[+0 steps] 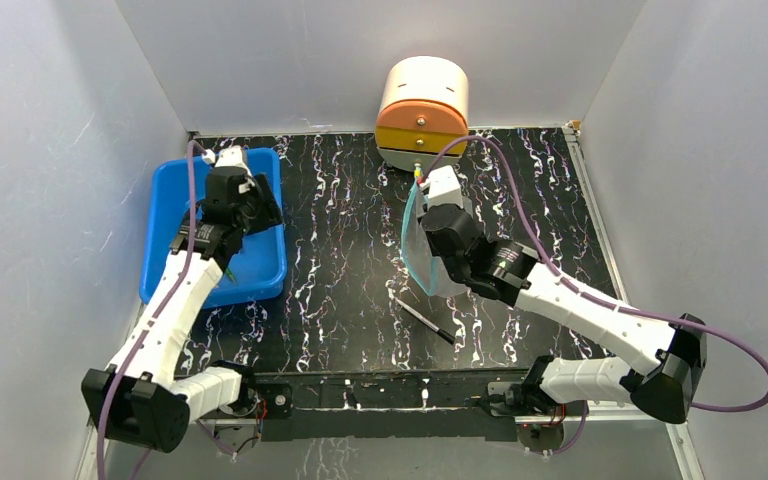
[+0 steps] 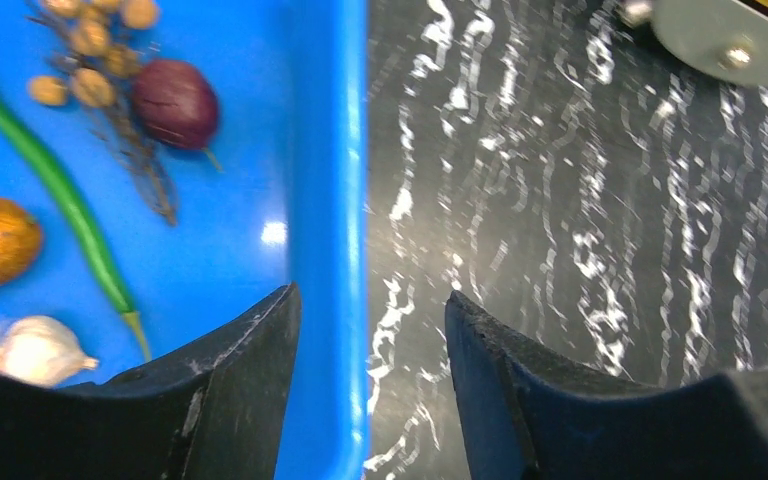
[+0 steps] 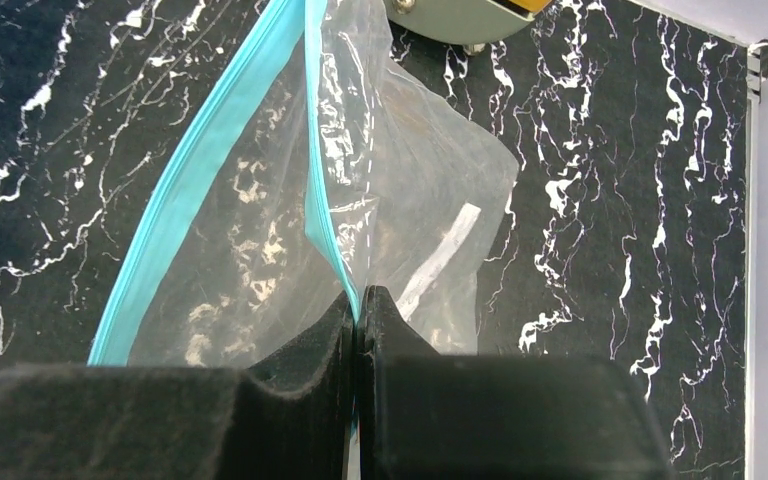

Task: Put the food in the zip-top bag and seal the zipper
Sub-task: Pick up the fake fruit from the bin.

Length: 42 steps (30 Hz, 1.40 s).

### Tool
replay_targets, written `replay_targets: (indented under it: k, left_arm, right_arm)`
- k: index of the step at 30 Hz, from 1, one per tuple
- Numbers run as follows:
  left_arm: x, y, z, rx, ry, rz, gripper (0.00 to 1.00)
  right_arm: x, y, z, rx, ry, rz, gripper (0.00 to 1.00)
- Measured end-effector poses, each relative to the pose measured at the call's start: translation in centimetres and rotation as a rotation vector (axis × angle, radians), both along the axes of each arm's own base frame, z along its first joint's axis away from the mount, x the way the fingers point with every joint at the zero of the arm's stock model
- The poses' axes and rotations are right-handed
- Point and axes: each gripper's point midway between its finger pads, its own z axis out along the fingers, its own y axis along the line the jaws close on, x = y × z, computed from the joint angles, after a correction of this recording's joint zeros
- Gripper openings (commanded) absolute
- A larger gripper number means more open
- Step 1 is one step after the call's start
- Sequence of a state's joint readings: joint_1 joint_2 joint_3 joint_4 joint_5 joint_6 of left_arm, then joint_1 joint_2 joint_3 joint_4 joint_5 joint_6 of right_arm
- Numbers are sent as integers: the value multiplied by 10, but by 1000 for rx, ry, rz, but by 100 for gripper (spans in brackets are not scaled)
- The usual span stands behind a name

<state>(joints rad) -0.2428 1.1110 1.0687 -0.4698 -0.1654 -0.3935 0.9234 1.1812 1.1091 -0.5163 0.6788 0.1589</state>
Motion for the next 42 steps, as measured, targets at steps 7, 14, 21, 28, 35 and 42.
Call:
replay_targets:
  k: [7, 14, 21, 28, 35, 42]
  left_arm:
    - [33, 63, -28, 29, 61, 188, 39]
    - [53, 95, -61, 22, 125, 271, 55]
    - [73, 107, -106, 6, 215, 283, 56]
    - [91, 115, -130, -16, 253, 281, 58]
    - [100, 113, -150, -36, 281, 255, 69]
    - [109, 116, -158, -30, 293, 249, 68]
  right_arm:
    - [5, 4, -2, 17, 2, 10, 0]
    - [5, 9, 1, 37, -4, 36, 0]
    - [5, 14, 3, 56, -7, 59, 0]
    - [4, 17, 3, 70, -2, 70, 0]
    - [4, 19, 4, 86, 1, 77, 0]
    - [3, 21, 3, 90, 6, 88, 0]
